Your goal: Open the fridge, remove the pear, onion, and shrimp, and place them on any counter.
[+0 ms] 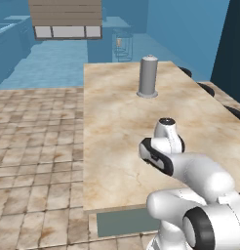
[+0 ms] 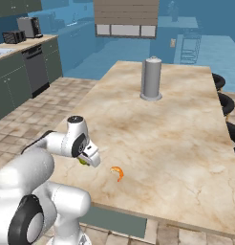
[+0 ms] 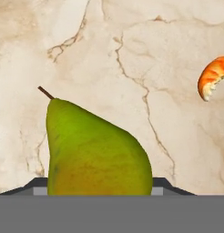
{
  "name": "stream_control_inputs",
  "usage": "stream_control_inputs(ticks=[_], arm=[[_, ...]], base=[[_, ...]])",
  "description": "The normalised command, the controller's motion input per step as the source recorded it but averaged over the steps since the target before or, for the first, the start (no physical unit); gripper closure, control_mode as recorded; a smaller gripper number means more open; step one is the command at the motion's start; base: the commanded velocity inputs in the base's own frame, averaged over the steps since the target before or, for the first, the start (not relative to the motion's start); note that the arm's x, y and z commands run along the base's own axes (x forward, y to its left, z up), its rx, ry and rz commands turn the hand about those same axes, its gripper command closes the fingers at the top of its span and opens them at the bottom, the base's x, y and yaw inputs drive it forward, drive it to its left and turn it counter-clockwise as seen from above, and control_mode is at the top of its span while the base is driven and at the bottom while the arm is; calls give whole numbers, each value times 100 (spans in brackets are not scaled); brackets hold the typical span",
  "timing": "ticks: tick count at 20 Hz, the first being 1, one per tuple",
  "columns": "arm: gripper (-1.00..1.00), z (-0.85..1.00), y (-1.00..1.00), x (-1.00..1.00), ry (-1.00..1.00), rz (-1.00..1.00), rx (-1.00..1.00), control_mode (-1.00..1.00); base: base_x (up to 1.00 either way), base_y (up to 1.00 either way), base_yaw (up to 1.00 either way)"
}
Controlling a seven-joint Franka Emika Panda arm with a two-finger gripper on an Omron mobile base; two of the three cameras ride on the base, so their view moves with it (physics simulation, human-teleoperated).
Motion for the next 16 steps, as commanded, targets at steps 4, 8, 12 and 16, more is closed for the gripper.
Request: stream_control_inputs(ticks=[4, 8, 12, 16], arm=[[100, -51, 0, 14, 0, 0, 0, -100], [100, -48, 0, 4, -4, 0, 0, -100], [-100, -25, 0, 1, -1, 0, 0, -100], [-100, 0, 0, 0, 0, 0, 0, -100]], base=[[0, 0, 0], [0, 0, 0], [0, 0, 0], [0, 0, 0]])
